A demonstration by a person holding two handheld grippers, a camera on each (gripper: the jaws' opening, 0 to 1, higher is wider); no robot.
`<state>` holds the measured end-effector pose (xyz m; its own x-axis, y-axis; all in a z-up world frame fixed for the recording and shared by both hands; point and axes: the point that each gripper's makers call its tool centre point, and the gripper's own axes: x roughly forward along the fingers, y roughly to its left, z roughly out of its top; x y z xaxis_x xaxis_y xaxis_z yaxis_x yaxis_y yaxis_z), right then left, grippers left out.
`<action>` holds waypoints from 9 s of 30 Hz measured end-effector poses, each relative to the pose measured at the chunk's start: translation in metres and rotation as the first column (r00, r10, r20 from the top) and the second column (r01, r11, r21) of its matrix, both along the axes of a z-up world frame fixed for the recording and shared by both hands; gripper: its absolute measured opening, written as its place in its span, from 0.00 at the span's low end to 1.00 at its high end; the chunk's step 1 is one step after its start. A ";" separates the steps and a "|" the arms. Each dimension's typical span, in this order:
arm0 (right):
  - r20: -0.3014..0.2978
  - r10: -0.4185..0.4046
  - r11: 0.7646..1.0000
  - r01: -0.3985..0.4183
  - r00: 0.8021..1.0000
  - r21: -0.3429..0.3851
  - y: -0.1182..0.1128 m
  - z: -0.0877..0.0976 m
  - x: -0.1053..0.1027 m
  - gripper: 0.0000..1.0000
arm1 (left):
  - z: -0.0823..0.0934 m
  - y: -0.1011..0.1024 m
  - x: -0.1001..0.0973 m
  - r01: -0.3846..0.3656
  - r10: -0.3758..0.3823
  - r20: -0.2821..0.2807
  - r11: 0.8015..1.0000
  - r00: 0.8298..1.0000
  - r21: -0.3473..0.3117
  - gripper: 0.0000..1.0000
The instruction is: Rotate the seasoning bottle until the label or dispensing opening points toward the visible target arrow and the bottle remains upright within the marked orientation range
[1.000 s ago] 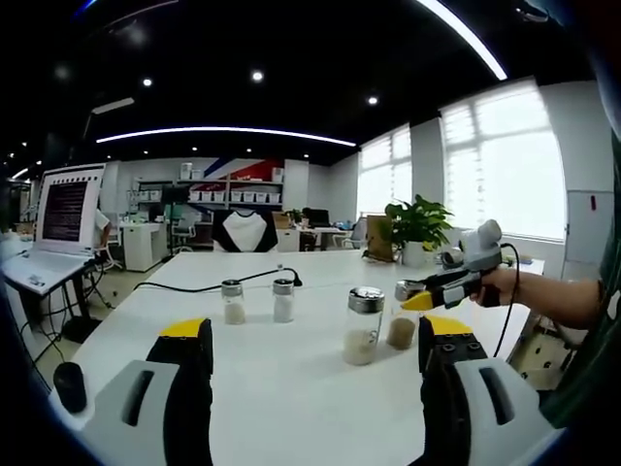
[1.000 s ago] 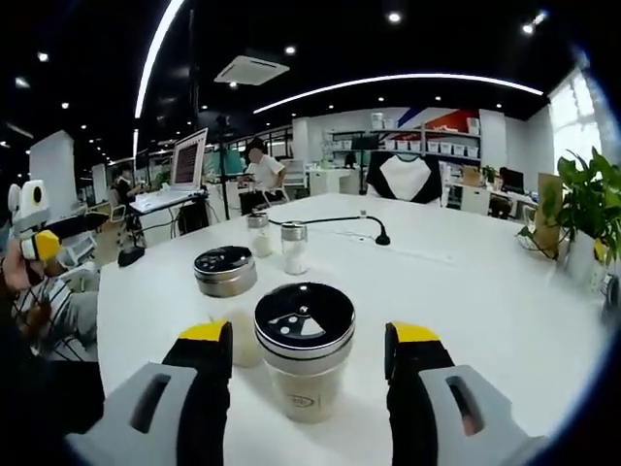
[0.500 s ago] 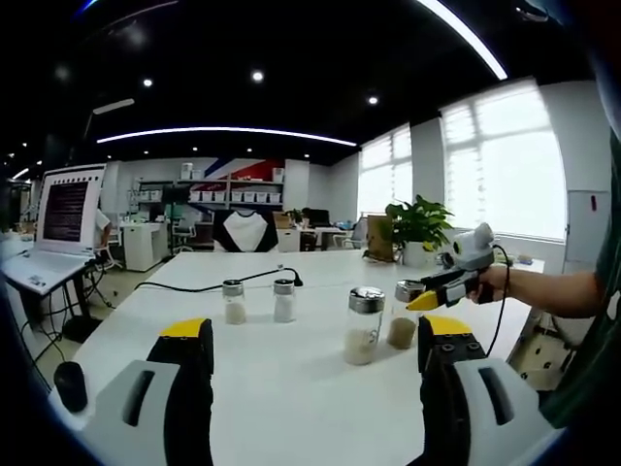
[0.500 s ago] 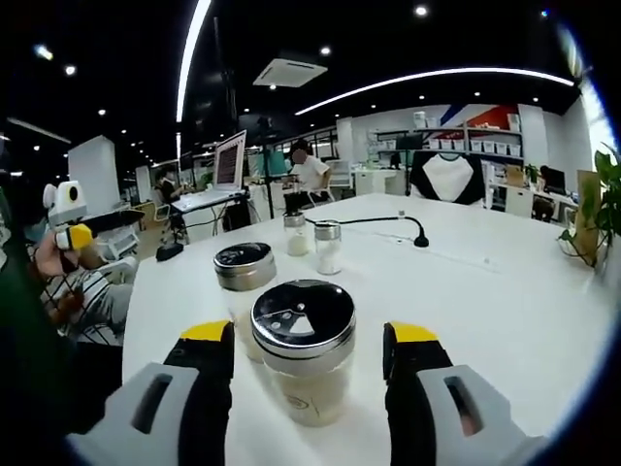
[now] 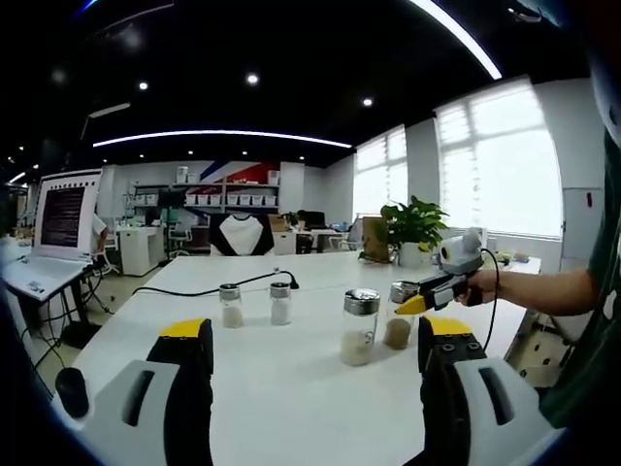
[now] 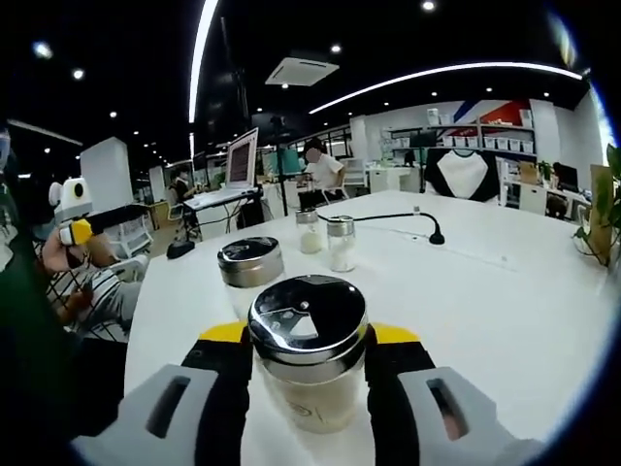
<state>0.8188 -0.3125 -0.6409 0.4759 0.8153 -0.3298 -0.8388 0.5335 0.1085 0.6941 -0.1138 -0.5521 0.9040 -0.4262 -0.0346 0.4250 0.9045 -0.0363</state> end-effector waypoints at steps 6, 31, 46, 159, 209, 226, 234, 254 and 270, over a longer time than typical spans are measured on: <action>0.017 0.009 1.000 -0.009 1.000 -0.013 0.000 0.000 0.000 0.42 | 0.001 0.002 0.001 -0.007 0.007 0.004 1.000 1.000 0.001 0.92; 0.043 -0.015 0.999 0.017 0.999 -0.035 -0.001 -0.002 0.004 0.41 | -0.009 0.001 0.005 0.000 0.000 -0.020 1.000 1.000 0.015 0.92; 0.046 -0.050 0.998 0.052 0.998 -0.046 -0.001 -0.003 0.005 0.41 | -0.014 -0.001 0.006 0.007 -0.006 -0.032 1.000 0.999 0.024 0.92; 0.001 -0.517 0.852 0.515 0.856 -0.097 -0.010 -0.012 0.018 0.48 | -0.040 -0.021 0.005 0.107 -0.100 -0.111 0.993 0.989 0.058 0.94; 0.166 -0.526 0.846 0.534 0.834 -0.003 -0.031 0.040 -0.083 0.71 | -0.031 -0.031 0.028 0.115 -0.114 -0.074 0.993 0.991 0.003 0.94; 0.068 -0.551 0.835 0.550 0.832 0.029 -0.026 0.028 -0.097 0.98 | -0.036 -0.035 0.026 0.128 -0.125 -0.086 0.992 0.988 0.021 0.95; 0.068 -0.568 0.823 0.568 0.820 0.024 -0.035 0.028 -0.097 0.99 | -0.035 -0.028 0.032 0.122 -0.119 -0.084 0.992 0.989 0.028 0.94; 0.072 -0.568 0.821 0.570 0.820 -0.012 -0.038 0.023 -0.100 0.99 | -0.020 -0.034 0.061 0.119 -0.117 -0.069 0.993 0.991 0.027 0.92; 0.065 -0.581 0.814 0.580 0.811 0.038 -0.035 0.028 -0.112 0.98 | -0.019 -0.040 0.109 0.125 -0.123 -0.062 0.992 0.990 0.023 0.91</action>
